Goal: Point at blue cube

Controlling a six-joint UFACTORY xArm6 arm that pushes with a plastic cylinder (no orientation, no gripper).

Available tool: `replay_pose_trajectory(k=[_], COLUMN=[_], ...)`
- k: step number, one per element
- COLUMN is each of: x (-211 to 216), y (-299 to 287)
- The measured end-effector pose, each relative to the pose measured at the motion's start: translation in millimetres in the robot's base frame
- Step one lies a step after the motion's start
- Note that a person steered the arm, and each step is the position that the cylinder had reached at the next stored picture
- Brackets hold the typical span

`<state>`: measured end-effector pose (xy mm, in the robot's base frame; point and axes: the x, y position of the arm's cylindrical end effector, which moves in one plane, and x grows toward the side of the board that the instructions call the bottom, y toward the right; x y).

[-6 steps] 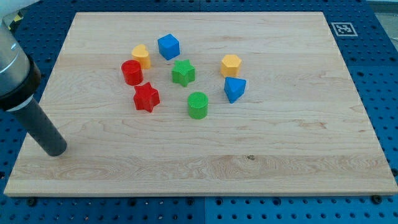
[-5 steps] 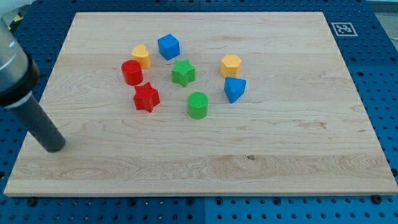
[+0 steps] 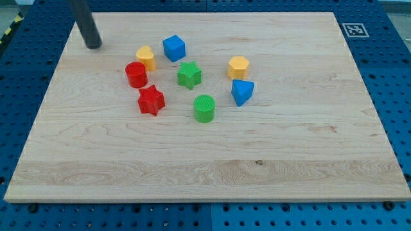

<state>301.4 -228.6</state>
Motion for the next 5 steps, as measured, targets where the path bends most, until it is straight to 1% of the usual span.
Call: replay_pose_trajectory(k=[1,3,5], x=[0.0,0.4,14.6], y=[6.9,88.0,124.1])
